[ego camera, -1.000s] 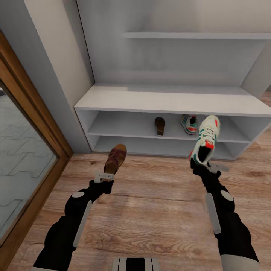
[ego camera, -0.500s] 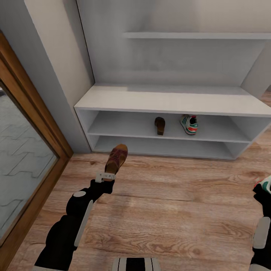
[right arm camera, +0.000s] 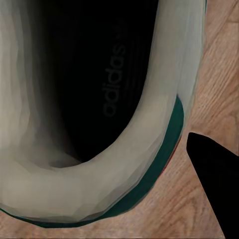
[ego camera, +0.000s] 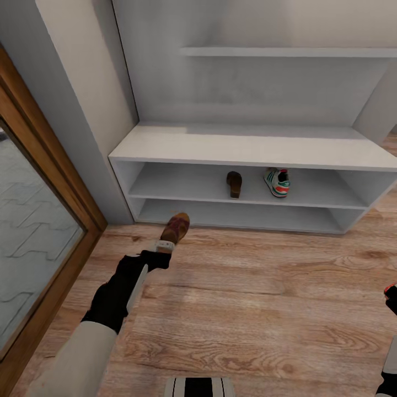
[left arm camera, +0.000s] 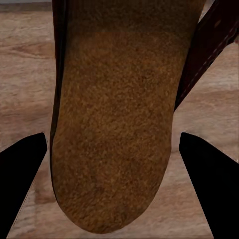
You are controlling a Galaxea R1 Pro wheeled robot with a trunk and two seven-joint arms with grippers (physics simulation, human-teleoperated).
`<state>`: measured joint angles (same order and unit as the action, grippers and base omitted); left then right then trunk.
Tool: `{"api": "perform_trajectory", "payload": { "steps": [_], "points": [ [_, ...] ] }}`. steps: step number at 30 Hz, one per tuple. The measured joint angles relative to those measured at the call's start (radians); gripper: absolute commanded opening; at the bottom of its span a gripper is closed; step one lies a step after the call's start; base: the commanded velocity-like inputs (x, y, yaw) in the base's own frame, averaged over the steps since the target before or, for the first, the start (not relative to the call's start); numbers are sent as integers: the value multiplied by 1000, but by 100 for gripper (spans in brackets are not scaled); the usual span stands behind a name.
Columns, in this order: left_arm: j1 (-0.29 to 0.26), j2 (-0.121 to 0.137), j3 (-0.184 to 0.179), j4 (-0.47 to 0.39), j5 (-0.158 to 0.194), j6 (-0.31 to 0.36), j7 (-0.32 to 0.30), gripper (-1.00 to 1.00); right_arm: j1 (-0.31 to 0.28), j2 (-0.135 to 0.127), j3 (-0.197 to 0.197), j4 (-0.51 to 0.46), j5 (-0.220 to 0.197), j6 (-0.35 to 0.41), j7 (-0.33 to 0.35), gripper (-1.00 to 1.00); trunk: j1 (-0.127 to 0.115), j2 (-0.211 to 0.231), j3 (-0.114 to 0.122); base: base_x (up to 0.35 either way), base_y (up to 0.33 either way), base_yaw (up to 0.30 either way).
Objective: Pick up the two gym shoes and the two sandals from the corridor floor and place them onto the hallstand (shoe rack) in the corridor, making sure they are on the rack and not on the floor. Arrange them so the two gym shoes are next to each other and the two sandals are next to each other.
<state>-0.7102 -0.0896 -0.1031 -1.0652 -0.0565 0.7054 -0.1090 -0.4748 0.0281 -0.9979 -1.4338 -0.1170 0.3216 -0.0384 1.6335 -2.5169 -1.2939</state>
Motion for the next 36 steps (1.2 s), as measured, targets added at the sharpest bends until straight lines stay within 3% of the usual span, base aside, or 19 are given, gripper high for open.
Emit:
{"api": "perform_trajectory", "payload": {
  "steps": [4, 9, 14, 19, 30, 36],
  "points": [
    [-76, -1, 0, 106, 3, 0, 0, -100, 0, -1, 1, -3, 1, 61, 1, -100, 0, 0, 0, 0, 0, 0],
    [-143, -2, 2, 155, 7, 2, -1, -100, 0, 0, 2, -6, 7, 89, 1, -100, 0, 0, 0, 0, 0, 0],
    [-216, -1, 3, 214, 7, 29, -1, -100, 0, 2, 3, -7, 55, 93, 2, -100, 0, 0, 0, 0, 0, 0],
    [-233, -1, 3, 223, 6, 54, -1, -100, 0, 3, 4, -6, 77, 94, 1, -100, 0, 0, 0, 0, 0, 0],
    [-236, -1, 6, 223, 8, 57, -3, -100, 0, 4, 5, -6, 81, 94, 0, -100, 0, 0, 0, 0, 0, 0],
    [-281, -1, 10, 225, 8, 59, -3, -100, 0, 4, 5, -6, 81, 94, 0, -100, 0, 0, 0, 0, 0, 0]
  ]
}}
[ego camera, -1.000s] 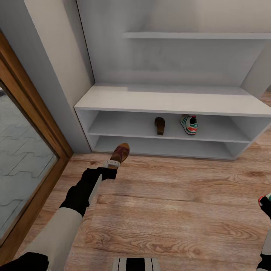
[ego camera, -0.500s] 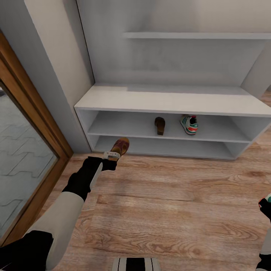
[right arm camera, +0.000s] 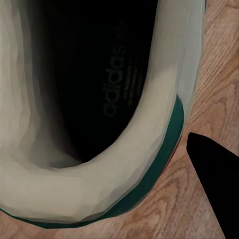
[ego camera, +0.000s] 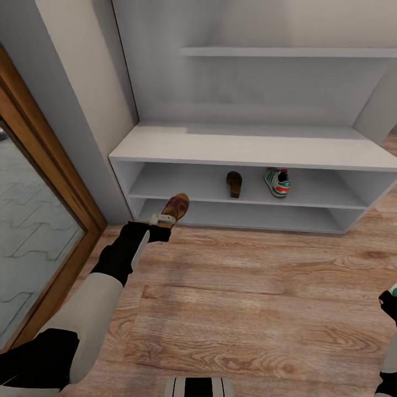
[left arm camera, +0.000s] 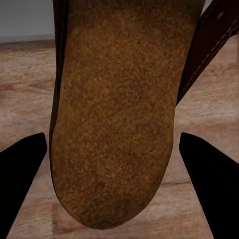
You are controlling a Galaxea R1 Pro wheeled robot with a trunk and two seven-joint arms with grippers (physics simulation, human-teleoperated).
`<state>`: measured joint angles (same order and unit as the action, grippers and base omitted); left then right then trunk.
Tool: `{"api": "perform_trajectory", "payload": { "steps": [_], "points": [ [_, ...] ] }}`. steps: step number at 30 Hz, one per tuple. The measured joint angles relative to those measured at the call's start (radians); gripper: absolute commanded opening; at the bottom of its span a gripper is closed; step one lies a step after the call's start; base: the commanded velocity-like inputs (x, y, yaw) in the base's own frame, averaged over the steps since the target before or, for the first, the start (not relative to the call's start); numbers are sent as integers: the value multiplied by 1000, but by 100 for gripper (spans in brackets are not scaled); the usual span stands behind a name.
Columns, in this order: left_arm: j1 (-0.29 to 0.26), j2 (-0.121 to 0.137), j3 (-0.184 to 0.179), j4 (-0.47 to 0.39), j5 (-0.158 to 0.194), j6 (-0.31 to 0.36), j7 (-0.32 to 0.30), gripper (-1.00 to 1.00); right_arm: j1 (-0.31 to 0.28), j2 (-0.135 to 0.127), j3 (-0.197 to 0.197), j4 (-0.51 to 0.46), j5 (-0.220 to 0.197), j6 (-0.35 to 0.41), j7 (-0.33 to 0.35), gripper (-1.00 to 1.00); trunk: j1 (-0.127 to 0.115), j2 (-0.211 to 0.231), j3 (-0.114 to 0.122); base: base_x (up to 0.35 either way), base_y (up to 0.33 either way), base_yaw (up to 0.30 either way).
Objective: Pick up the two gym shoes and the two sandals from the corridor floor and place them onto the hallstand (shoe rack) in the corridor, making sure they are on the rack and not on the floor. Arrange them so the two gym shoes are next to each other and the two sandals are next to each other.
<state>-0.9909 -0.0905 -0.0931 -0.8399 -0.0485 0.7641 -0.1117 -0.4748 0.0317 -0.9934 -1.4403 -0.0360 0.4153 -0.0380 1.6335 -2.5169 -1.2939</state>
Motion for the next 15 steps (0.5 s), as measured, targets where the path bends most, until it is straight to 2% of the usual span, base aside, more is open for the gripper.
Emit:
{"api": "perform_trajectory", "payload": {
  "steps": [10, 15],
  "points": [
    [8, 0, 0, 0, 0, -1, -7, -100, 0, 0, 0, 0, 0, 0, 0, -100, 0, 0, 0, 0, 0, 0],
    [-10, 0, -1, 2, -1, 1, -1, -100, 0, 0, 0, 0, 0, 0, 0, -100, 0, 0, 0, 0, 0, 0]
  ]
}}
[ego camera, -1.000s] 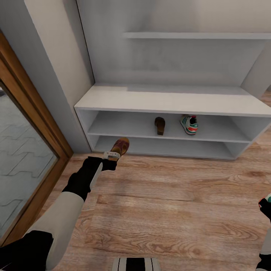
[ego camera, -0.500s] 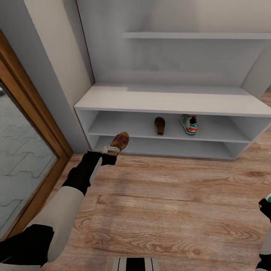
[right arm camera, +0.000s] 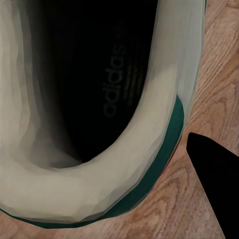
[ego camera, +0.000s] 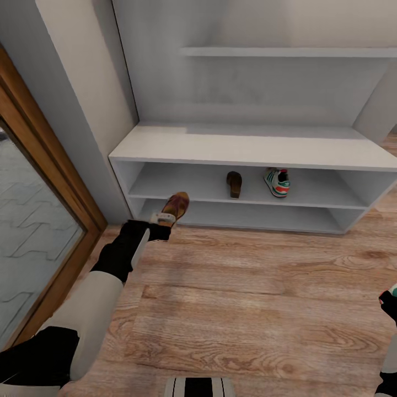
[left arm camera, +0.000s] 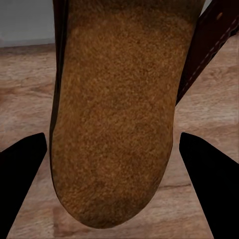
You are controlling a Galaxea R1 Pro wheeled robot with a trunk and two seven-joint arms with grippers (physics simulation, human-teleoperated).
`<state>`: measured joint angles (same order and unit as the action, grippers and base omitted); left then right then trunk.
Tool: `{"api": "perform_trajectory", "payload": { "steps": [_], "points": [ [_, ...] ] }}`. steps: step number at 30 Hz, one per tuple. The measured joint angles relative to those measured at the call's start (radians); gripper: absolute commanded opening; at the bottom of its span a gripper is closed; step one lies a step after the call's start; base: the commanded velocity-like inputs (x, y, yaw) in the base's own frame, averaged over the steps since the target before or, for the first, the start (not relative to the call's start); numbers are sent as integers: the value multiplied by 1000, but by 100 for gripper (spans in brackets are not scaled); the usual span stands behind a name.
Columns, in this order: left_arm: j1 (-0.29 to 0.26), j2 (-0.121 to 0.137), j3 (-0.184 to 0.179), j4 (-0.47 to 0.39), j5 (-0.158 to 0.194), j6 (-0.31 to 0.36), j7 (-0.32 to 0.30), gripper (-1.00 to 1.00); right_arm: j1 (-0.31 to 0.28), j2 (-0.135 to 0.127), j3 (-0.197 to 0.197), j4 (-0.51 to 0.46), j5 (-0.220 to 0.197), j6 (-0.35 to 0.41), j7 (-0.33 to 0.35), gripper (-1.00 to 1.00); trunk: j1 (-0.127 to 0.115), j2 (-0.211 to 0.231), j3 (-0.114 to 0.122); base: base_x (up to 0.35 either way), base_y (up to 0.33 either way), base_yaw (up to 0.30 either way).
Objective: Pick up the two gym shoes and the two sandals from the corridor floor and place them onto the hallstand (shoe rack) in the corridor, making sure they are on the rack and not on the floor. Arrange them so the two gym shoes are next to each other and the two sandals are next to each other.
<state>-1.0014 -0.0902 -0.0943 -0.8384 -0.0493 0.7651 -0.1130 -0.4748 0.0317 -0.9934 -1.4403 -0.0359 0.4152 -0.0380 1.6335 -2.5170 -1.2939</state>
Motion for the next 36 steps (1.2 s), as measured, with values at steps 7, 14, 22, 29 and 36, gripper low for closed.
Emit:
{"api": "perform_trajectory", "payload": {
  "steps": [7, 14, 22, 29, 36],
  "points": [
    [-30, 0, 1, -1, 2, 35, 0, -100, 0, -4, -5, 0, 13, 0, 0, -100, 0, 0, 0, 0, 0, 0],
    [-59, 0, 2, 1, 2, 50, 1, -100, 0, -9, -12, 0, 15, 1, -1, -100, 0, 0, 0, 0, 0, 0],
    [-76, 0, 2, 0, 2, 97, 2, -100, -1, -187, -13, 4, 12, 32, 7, -100, 0, 0, 0, 0, 0, 0],
    [-76, -1, 5, 5, 1, 99, 2, -100, 0, -340, -14, 14, 6, 42, 8, -100, 0, 0, 0, 0, 0, 0],
    [-75, -3, 5, 119, 2, 98, 3, -100, 0, -354, -22, 13, 11, 44, 8, -100, 0, 0, 0, 0, 0, 0]
  ]
}}
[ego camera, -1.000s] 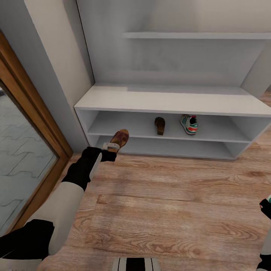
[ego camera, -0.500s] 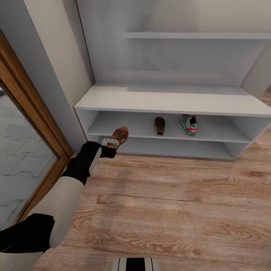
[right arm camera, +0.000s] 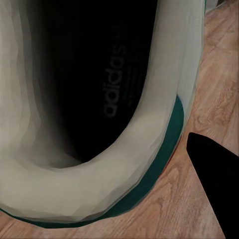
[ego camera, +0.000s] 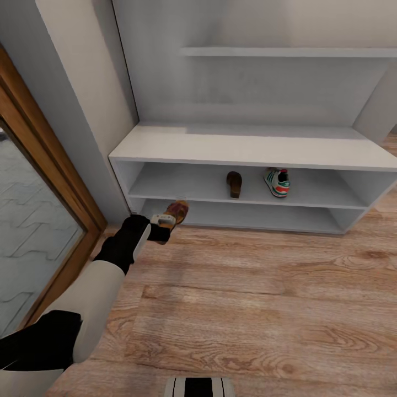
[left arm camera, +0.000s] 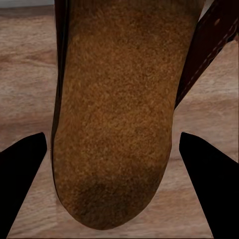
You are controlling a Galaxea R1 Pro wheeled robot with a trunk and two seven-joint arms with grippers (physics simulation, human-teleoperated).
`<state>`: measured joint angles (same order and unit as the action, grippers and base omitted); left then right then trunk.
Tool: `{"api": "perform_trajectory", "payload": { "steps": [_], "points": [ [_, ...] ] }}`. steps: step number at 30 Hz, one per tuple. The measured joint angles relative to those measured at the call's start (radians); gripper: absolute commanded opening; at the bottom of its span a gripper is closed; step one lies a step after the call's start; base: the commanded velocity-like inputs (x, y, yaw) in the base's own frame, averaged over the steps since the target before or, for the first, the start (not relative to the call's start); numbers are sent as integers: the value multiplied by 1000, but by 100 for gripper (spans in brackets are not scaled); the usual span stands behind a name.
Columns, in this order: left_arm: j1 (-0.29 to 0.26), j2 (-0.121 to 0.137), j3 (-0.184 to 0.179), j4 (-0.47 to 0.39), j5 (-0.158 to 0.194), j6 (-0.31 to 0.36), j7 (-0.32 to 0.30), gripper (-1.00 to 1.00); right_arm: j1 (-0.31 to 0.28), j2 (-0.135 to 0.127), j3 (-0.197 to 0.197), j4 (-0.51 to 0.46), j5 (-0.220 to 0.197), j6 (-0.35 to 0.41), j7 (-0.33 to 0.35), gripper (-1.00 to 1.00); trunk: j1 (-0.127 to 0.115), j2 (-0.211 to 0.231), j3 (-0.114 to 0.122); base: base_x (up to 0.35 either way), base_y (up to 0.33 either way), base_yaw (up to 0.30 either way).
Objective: Pick up the two gym shoes and the two sandals from the corridor floor and place them onto the hallstand (shoe rack) in the corridor, making sure they are on the rack and not on the floor. Arrange them so the two gym shoes are next to each other and the two sandals are next to each other.
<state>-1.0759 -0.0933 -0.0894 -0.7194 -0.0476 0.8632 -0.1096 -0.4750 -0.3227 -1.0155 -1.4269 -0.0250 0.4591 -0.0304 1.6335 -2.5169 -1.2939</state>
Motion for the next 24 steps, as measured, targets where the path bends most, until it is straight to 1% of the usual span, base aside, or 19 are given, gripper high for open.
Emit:
{"api": "perform_trajectory", "payload": {
  "steps": [10, 24],
  "points": [
    [8, 0, -1, 19, -1, 0, -1, -100, 0, -1, -2, 0, 1, 0, 1, -100, 0, 0, 0, 11, -10, 0],
    [9, -2, -2, 20, 1, -2, -2, -100, 0, -1, -1, 1, 2, 1, 1, -100, 0, 0, 0, 205, -178, 0]
  ]
}}
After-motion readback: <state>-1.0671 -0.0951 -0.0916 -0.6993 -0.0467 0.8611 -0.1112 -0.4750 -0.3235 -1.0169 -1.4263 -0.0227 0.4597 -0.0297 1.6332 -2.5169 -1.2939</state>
